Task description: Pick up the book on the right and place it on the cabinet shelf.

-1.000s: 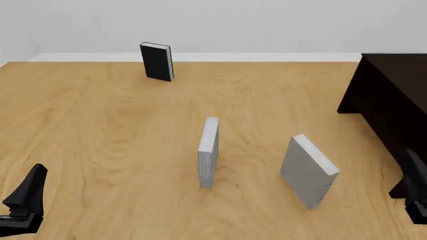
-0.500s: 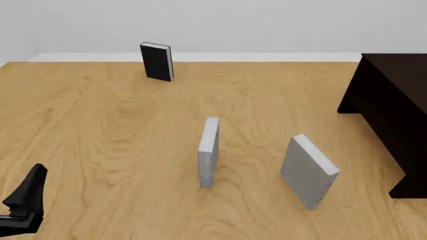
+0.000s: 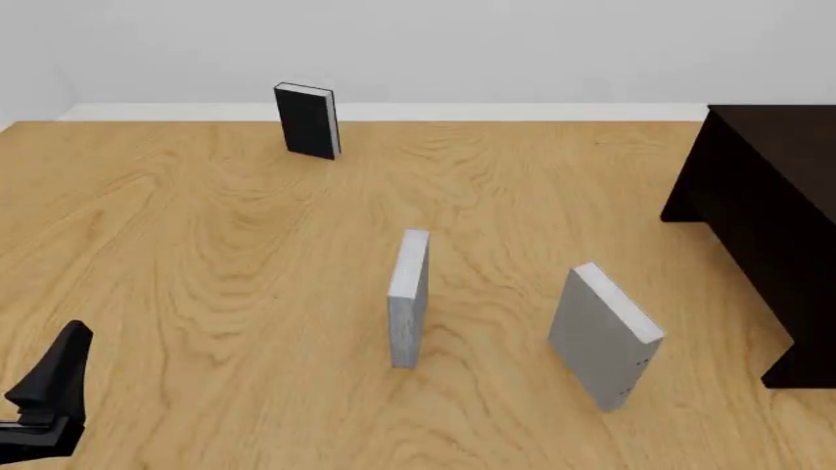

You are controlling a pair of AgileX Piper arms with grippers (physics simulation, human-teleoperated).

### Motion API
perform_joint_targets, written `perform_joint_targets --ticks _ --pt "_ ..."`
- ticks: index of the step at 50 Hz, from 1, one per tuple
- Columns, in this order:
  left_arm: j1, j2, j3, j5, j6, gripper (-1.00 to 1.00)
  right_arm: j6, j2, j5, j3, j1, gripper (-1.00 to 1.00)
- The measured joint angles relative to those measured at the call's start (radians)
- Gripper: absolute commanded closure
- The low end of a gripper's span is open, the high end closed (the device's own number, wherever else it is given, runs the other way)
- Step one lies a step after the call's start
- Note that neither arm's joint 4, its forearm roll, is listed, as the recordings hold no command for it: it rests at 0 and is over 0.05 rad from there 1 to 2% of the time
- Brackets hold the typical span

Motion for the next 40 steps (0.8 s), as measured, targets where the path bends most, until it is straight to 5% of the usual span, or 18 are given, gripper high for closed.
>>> perform_joint_targets --ticks 24,40 --pt "0.0 0.0 0.0 0.0 0.0 -1.0 -0.017 0.316 0.245 -0.31 0.077 -1.0" --pt "0.0 0.0 0.0 0.0 0.0 -1.0 -0.014 0.431 0.303 -0.344 0.109 -1.0"
